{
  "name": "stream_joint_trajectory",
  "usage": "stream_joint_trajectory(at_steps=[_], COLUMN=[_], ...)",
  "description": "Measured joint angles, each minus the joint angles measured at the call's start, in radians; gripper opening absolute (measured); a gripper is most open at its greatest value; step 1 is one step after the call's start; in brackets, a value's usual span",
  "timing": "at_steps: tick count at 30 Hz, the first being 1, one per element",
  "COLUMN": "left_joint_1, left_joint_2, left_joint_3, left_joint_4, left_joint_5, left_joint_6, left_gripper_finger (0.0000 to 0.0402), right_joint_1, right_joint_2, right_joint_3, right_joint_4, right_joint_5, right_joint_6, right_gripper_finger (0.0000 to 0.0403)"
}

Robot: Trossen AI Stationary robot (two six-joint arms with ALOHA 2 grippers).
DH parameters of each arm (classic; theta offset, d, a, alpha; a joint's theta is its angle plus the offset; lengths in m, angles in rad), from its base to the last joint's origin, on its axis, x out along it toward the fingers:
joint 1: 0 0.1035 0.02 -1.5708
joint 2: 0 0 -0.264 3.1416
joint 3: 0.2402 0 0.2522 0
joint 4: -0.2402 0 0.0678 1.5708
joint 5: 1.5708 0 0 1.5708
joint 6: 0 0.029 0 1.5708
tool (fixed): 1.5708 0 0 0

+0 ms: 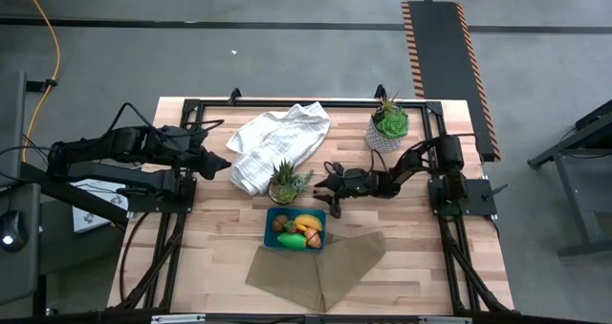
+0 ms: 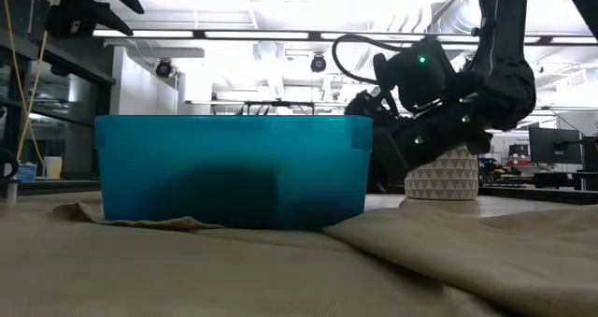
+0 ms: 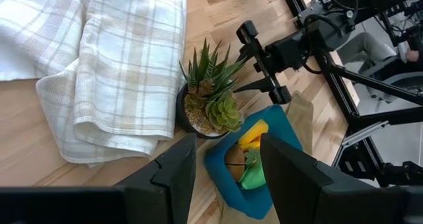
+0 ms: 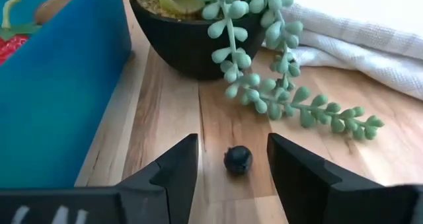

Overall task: Pick and placing Produce into tupperware
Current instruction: Put the blueberry into the blue bin

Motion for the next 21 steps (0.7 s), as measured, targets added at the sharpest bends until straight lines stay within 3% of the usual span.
stream_joint_trajectory(at_steps=[14, 21], left_joint_1=[0.0, 0.0], left_joint_2=[0.0, 0.0], left_joint_3=[0.0, 0.0], left_joint_4=[-0.031, -0.031], left_joint_5=[0.0, 0.0], left_joint_6=[0.0, 0.0], left_gripper_finger=[0.0156, 0.0156], right_joint_1=[0.0, -0.002], right_joint_2=[0.0, 0.0], right_joint_3=[0.0, 0.0], right_joint_4=[-0.041, -0.044], right_joint_5=[-0.006, -0.006], right_joint_6=[-0.018, -0.017], right_gripper_finger=[0.0169, 0.0137])
